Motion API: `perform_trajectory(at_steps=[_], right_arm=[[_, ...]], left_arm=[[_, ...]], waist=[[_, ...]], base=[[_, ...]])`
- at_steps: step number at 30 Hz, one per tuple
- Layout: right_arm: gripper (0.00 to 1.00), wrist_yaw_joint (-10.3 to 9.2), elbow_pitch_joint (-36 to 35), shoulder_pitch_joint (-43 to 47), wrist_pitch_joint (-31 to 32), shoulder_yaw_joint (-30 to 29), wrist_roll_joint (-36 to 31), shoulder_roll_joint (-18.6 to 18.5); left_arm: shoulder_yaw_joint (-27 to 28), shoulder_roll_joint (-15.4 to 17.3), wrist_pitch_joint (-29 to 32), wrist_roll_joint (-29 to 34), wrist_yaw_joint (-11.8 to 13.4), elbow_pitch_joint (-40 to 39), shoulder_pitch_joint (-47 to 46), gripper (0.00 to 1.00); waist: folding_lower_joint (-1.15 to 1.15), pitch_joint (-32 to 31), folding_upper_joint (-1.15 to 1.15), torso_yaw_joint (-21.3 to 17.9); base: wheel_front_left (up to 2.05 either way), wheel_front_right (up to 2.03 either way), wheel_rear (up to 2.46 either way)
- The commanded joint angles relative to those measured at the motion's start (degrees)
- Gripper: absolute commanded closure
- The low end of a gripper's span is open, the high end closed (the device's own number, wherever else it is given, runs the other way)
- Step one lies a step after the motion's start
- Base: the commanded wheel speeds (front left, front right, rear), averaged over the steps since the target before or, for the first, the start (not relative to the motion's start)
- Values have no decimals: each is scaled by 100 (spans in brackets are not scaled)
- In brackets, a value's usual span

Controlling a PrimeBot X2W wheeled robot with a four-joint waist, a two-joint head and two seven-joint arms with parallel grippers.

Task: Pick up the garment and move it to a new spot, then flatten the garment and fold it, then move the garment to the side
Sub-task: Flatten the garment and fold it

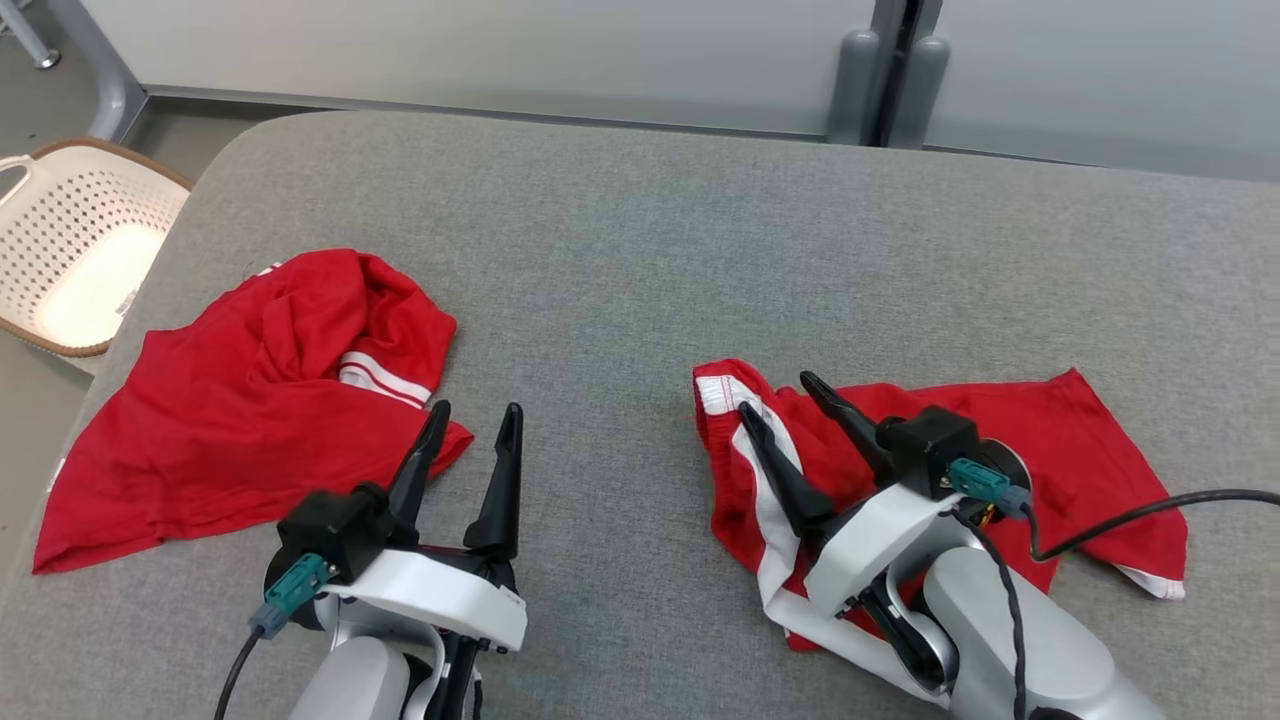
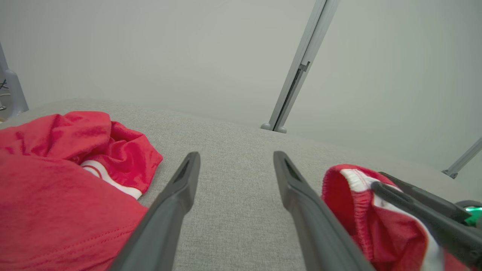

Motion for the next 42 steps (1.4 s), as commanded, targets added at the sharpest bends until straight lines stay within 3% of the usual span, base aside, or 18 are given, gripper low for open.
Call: perform_trajectory(at_steps=[1, 10, 18, 26, 36, 42], right_arm=[[0, -2, -38, 95, -37, -32, -67, -8], [0, -2, -595, 650, -32, -702, -363, -77], [0, -2, -1465, 1771, -30, -1807, -1076, -181], [0, -2, -2375, 3188, -31, -2814, -1515, 161], [0, -2, -2418, 3640, 4, -2720, -1612, 348], [0, -2, -2256, 3829, 562, -2183, -1217, -9]], left_arm=[[49, 24, -1, 48, -8, 4, -66, 0], [327, 22, -1, 204, -81, 64, 77, 0], [519, 23, -2, 291, -144, 121, 200, 0], [699, 24, -1, 390, -215, 211, 300, 0], [786, 24, -1, 374, -246, 246, 258, 0], [762, 23, -1, 331, -248, 230, 210, 0]], waist=[[0, -58, 0, -91], [0, -338, 0, -552], [0, -501, 0, -794], [0, -486, 0, -873], [0, -467, 0, -947], [0, -408, 0, -963]], base=[[0, 0, 0], [0, 0, 0], [0, 0, 0], [0, 0, 0], [0, 0, 0], [0, 0, 0]])
